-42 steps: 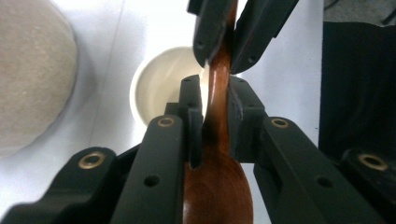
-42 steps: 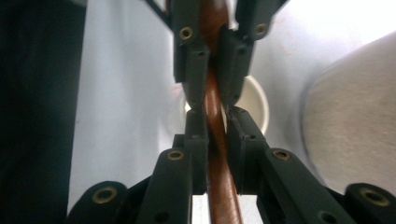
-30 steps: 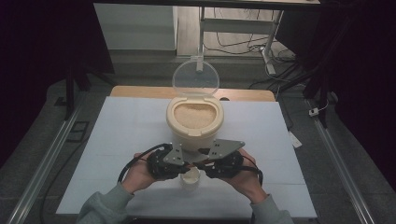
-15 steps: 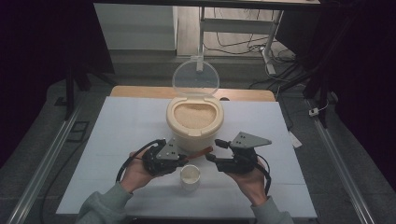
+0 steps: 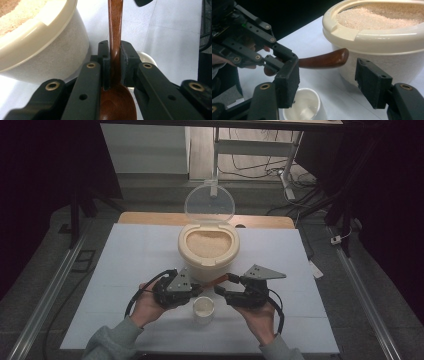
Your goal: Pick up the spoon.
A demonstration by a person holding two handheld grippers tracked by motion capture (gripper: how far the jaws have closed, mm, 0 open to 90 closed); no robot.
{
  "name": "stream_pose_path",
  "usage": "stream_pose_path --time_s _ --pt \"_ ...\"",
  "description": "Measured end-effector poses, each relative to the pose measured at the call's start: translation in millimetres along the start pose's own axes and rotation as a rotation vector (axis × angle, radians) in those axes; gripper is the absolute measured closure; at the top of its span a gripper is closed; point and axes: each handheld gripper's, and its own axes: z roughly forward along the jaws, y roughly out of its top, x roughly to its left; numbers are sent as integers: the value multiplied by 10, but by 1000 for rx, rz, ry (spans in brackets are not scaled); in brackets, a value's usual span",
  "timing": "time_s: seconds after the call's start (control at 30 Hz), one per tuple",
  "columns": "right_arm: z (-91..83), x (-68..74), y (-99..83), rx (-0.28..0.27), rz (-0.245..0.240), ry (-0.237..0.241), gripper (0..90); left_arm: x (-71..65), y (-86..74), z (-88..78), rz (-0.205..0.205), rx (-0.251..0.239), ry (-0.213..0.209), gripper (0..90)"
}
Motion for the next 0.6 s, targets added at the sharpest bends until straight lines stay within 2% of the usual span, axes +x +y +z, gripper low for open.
stream_pose_path --time_s 0.13,0.3,0.43,0.5,0.6 --pt "41 7 -16 -12 26 7 420 -17 5 17 2 1 -2 794" --pt "64 34 -21 -30 31 11 458 -40 17 26 13 3 -6 794" --pt "62 53 -20 -47 33 12 532 -59 24 33 25 13 1 794" --pt "33 47 -10 -73 53 32 596 -55 23 24 26 9 7 794" --pt "11 51 -1 -94 59 53 643 -60 23 19 31 4 13 794"
